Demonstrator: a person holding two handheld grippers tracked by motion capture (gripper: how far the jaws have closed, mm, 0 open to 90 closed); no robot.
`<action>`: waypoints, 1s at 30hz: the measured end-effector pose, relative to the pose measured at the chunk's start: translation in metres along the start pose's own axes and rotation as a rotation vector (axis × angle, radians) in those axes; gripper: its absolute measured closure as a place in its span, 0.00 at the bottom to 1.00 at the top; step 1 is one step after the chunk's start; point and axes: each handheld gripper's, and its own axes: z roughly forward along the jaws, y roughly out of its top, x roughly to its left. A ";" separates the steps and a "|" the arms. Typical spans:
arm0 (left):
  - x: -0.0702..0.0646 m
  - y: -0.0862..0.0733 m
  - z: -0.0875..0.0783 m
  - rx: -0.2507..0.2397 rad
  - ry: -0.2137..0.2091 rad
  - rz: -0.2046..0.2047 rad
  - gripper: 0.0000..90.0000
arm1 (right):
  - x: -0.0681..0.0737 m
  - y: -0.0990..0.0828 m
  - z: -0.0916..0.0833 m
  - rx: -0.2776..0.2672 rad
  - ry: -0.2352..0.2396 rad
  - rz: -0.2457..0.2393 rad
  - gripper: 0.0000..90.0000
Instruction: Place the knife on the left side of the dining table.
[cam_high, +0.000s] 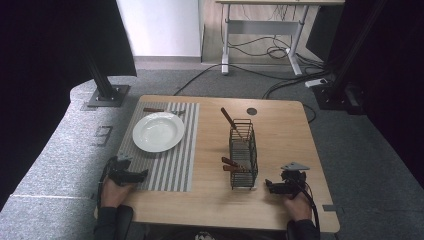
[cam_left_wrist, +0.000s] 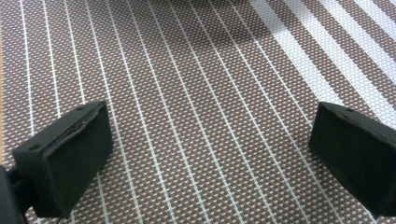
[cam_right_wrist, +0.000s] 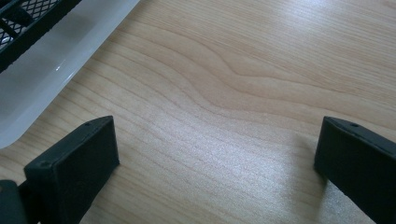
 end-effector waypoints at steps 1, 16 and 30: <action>0.000 0.000 0.000 0.000 0.001 -0.002 0.00 | 0.000 0.000 0.000 0.000 0.000 0.000 0.00; 0.001 0.002 -0.002 -0.011 -0.005 -0.041 0.00 | 0.000 0.000 0.000 0.000 0.000 0.000 0.00; -0.004 0.022 -0.017 -0.040 0.014 -0.010 0.00 | 0.000 0.000 0.000 0.000 0.000 0.000 0.00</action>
